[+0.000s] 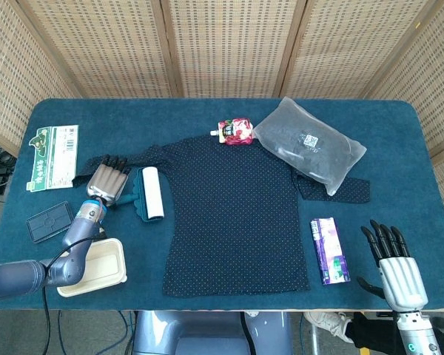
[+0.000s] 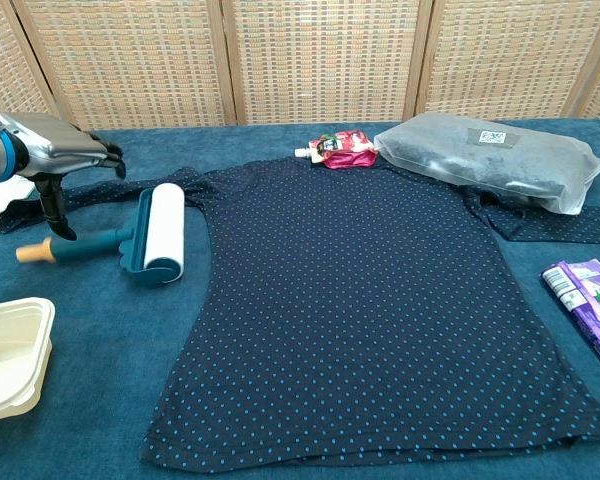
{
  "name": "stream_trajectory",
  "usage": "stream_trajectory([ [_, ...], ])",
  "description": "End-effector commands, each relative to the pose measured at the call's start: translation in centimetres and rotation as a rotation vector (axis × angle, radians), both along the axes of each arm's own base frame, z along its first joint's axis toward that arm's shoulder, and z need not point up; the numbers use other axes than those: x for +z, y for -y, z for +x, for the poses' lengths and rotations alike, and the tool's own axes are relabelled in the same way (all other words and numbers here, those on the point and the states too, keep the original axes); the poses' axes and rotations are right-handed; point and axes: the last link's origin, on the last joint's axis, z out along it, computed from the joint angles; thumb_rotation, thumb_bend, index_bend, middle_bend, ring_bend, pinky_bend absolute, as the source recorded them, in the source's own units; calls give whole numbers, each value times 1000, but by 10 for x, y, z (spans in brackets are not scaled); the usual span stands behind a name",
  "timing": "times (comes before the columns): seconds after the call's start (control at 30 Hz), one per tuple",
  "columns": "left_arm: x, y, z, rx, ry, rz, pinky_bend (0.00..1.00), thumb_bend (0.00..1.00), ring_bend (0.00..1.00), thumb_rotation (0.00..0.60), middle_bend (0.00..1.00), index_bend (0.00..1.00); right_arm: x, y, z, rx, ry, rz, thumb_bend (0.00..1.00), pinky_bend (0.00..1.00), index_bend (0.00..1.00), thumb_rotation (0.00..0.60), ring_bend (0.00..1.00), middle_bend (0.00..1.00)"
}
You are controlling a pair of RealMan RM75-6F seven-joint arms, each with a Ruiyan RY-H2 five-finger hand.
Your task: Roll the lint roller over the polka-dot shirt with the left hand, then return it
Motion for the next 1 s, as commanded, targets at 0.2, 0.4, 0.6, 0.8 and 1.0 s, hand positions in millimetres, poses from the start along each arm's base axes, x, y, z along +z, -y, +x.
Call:
stream_trajectory([
  [0.2, 19, 22, 0, 2, 221, 82, 0, 92, 0, 600, 0, 55, 0, 0, 1, 7, 7, 2, 93, 0, 0, 600, 0, 0],
  [0.4, 42, 83, -6, -79, 452, 196, 0, 92, 0, 600, 0, 55, 2, -1, 1, 4, 11, 7, 93, 0, 0, 600, 0, 0],
  [0.6, 48, 122, -24, -110, 507, 259, 0, 92, 0, 600, 0, 55, 5, 0, 2, 15, 17, -6, 93, 0, 0, 600, 0, 0],
  [0.8, 53, 186, -55, -85, 547, 350, 0, 92, 0, 600, 0, 54, 13, 0, 4, 21, 15, -41, 94, 0, 0, 600, 0, 0],
  [1.0, 62, 213, -69, -63, 554, 383, 0, 86, 0, 600, 0, 22, 15, -2, 6, 32, 18, -51, 93, 0, 0, 600, 0, 0],
])
